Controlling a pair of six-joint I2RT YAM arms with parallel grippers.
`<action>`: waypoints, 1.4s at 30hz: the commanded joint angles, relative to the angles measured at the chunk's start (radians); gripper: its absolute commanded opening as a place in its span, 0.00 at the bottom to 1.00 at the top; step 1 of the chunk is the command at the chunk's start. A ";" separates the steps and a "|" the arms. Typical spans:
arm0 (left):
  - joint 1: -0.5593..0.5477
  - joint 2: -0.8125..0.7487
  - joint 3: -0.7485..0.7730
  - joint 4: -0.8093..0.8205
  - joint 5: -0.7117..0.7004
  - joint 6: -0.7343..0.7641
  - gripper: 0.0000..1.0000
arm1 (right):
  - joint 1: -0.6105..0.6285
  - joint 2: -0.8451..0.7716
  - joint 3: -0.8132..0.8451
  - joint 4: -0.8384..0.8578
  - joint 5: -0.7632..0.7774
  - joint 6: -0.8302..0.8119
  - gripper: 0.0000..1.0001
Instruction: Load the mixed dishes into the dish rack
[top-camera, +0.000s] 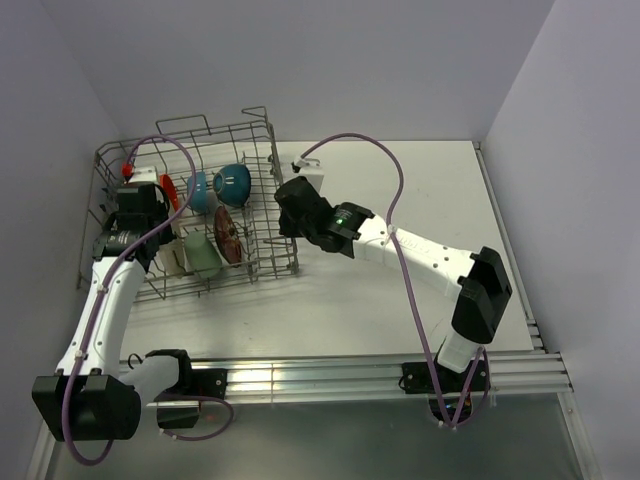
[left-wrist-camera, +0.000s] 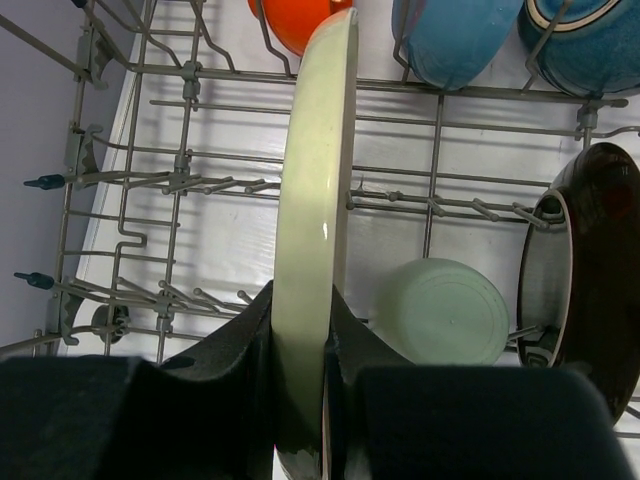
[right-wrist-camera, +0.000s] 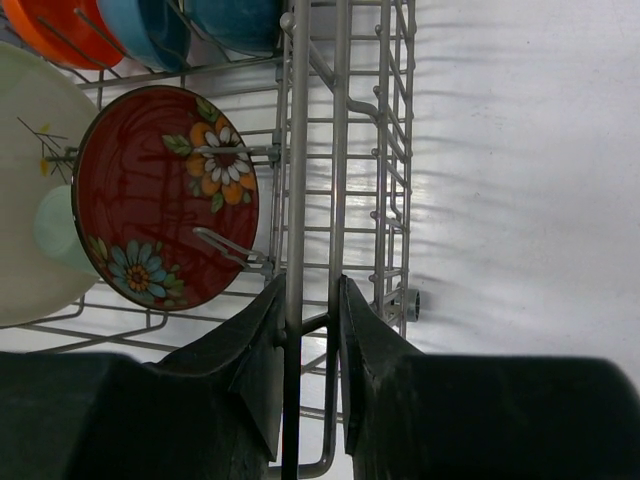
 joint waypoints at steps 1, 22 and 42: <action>-0.001 0.045 -0.003 0.110 -0.036 -0.059 0.22 | 0.088 -0.119 -0.025 0.011 -0.050 0.109 0.00; -0.001 0.058 0.043 0.092 -0.107 -0.137 0.99 | 0.091 -0.125 -0.055 0.018 -0.033 0.096 0.00; -0.001 -0.093 0.229 -0.027 -0.160 -0.186 0.99 | 0.050 -0.120 0.030 -0.015 -0.049 -0.023 0.90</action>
